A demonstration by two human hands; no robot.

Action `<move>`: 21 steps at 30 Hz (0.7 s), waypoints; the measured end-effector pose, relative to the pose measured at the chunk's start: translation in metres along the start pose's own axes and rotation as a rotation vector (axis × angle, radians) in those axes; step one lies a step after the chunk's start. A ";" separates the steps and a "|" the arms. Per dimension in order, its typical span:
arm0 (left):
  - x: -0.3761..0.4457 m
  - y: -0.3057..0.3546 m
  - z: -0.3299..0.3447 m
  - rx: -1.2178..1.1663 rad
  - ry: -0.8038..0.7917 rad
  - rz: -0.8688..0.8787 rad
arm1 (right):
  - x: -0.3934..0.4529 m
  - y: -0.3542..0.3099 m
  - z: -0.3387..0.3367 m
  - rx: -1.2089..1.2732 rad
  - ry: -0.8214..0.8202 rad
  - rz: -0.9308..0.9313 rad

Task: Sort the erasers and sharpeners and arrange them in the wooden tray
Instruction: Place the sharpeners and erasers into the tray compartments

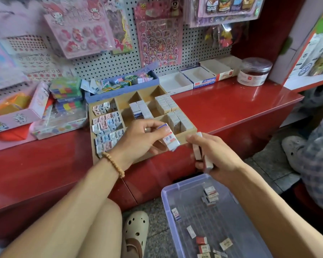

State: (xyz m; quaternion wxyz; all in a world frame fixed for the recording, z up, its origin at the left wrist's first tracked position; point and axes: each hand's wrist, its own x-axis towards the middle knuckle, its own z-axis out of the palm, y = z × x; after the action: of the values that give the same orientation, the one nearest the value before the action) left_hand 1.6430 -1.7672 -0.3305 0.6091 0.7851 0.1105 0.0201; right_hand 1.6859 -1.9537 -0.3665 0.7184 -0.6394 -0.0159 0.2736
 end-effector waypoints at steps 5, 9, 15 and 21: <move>0.029 0.001 -0.044 0.170 0.225 0.111 | 0.014 0.004 -0.002 0.132 0.145 0.083; 0.057 -0.002 -0.067 0.412 0.270 0.123 | 0.021 0.007 -0.001 0.130 0.141 0.106; 0.090 -0.009 -0.074 0.720 0.254 0.139 | 0.028 0.011 -0.004 0.078 0.171 0.096; 0.103 0.000 -0.075 0.922 0.177 0.129 | 0.029 0.009 -0.002 0.130 0.173 0.096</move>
State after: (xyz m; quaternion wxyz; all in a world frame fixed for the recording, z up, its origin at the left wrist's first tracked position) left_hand 1.7310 -1.6758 -0.3222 0.1827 0.9742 0.1105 0.0735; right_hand 1.7081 -1.9432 -0.3844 0.7431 -0.6126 0.0949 0.2519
